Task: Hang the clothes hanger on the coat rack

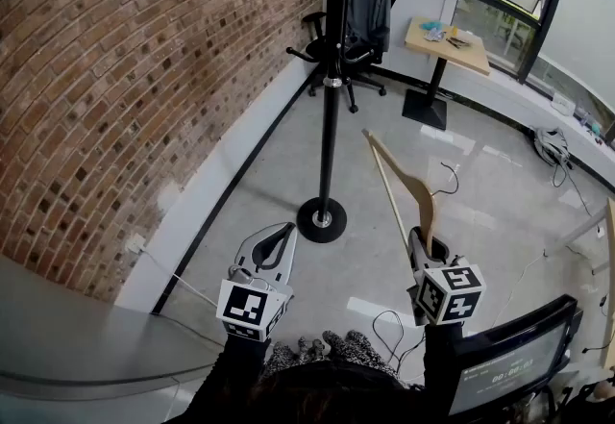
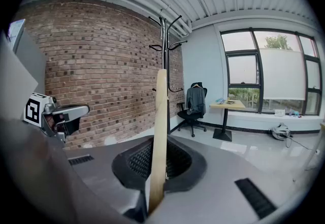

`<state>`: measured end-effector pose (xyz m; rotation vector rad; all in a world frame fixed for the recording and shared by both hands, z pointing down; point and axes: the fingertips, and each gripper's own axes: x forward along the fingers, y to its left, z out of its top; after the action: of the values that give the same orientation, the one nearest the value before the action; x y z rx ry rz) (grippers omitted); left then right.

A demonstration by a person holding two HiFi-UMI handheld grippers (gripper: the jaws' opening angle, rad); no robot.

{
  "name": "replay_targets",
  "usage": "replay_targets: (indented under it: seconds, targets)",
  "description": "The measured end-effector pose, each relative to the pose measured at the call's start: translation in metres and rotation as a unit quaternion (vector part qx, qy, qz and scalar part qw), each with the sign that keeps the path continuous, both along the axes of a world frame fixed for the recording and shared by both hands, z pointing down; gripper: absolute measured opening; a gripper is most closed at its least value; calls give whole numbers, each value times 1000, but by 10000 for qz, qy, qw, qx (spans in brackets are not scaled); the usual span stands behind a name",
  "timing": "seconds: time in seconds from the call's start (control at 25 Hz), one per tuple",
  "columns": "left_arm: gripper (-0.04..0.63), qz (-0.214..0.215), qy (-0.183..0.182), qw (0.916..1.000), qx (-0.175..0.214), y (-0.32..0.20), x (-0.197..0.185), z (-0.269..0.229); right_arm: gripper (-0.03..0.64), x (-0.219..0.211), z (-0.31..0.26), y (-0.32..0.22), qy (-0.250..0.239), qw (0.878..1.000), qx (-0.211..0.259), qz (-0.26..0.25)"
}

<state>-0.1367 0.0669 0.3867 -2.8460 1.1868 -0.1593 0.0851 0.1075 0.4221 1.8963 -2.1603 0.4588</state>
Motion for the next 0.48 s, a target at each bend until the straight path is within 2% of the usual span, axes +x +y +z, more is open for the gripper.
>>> replay_targets:
  seconds: [0.2, 0.48]
  targets:
    - [9, -85, -51, 9999, -74, -21, 13, 10, 18, 10, 12, -26, -26, 9999, -94, -137]
    - [9, -389, -126, 9992, -45, -70, 46, 8, 18, 41, 15, -90, -2, 9988, -130, -479]
